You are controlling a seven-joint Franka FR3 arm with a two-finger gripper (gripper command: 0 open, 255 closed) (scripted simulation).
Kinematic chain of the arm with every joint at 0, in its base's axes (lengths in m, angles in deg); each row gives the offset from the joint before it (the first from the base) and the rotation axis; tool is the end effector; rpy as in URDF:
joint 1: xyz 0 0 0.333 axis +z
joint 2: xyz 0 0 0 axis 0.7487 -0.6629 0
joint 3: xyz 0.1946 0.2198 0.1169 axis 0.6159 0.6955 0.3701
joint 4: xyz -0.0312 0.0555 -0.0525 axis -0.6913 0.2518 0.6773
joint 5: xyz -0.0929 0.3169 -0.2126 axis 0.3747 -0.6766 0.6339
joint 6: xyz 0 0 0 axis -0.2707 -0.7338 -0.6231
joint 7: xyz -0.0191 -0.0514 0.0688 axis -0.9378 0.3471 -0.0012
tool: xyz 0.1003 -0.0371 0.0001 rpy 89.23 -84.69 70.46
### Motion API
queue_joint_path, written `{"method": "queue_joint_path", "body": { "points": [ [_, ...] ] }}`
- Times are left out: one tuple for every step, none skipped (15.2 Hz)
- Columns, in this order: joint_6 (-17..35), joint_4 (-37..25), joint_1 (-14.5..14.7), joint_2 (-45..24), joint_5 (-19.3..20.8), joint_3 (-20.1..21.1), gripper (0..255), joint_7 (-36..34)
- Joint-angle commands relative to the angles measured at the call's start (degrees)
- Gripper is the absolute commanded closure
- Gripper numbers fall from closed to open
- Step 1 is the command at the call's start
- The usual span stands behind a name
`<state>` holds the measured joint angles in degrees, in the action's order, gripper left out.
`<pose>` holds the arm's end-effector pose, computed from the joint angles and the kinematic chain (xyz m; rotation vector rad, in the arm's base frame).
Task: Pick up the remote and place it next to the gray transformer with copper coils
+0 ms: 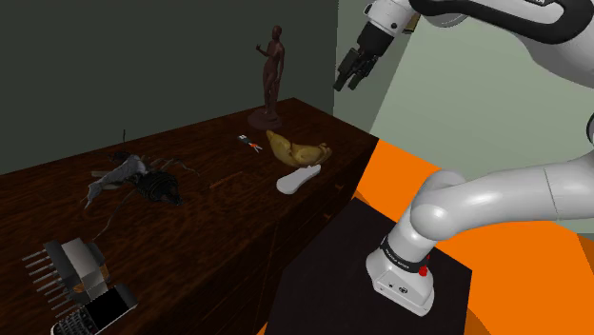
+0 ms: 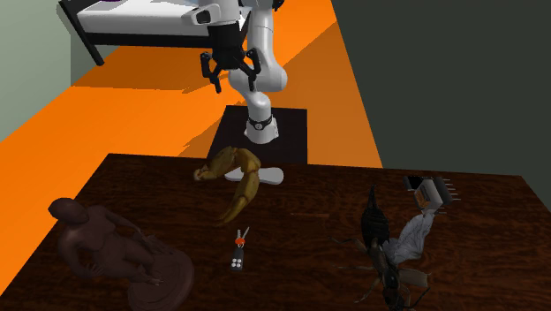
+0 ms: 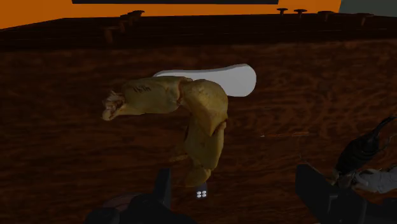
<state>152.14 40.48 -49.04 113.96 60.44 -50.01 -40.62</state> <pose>0.3162 -0.0203 0.6486 -3.0093 -0.0013 -0.3668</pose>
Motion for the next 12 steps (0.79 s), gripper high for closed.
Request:
{"method": "queue_joint_path", "body": {
  "points": [
    [0.00,0.00,0.00,0.00,0.00,0.00,0,0.00],
    [1.73,2.45,-1.23,0.93,-0.08,1.89,0,-4.06],
    [3.39,4.72,-2.49,1.71,-0.25,3.87,0,-8.11],
    [4.97,6.84,-3.70,2.34,-0.47,5.89,0,-12.19],
    [6.49,8.79,-4.89,2.81,-0.76,7.97,0,-16.29],
    [7.94,10.57,-6.03,3.13,-1.07,10.08,0,-20.45],
    [9.33,12.19,-7.18,3.28,-1.45,12.26,0,-24.61],
    [10.67,13.64,-8.29,3.26,-1.84,14.47,0,-28.84],
    [11.96,14.92,-9.44,3.07,-2.28,16.76,0,-33.06],
    [13.20,16.04,-10.56,2.70,-2.72,19.06,0,-37.33],
    [14.40,16.99,-11.73,2.15,-3.18,21.41,0,-41.62],
    [15.57,17.78,-12.89,1.42,-3.61,23.77,0,-45.97]
  ]
}}
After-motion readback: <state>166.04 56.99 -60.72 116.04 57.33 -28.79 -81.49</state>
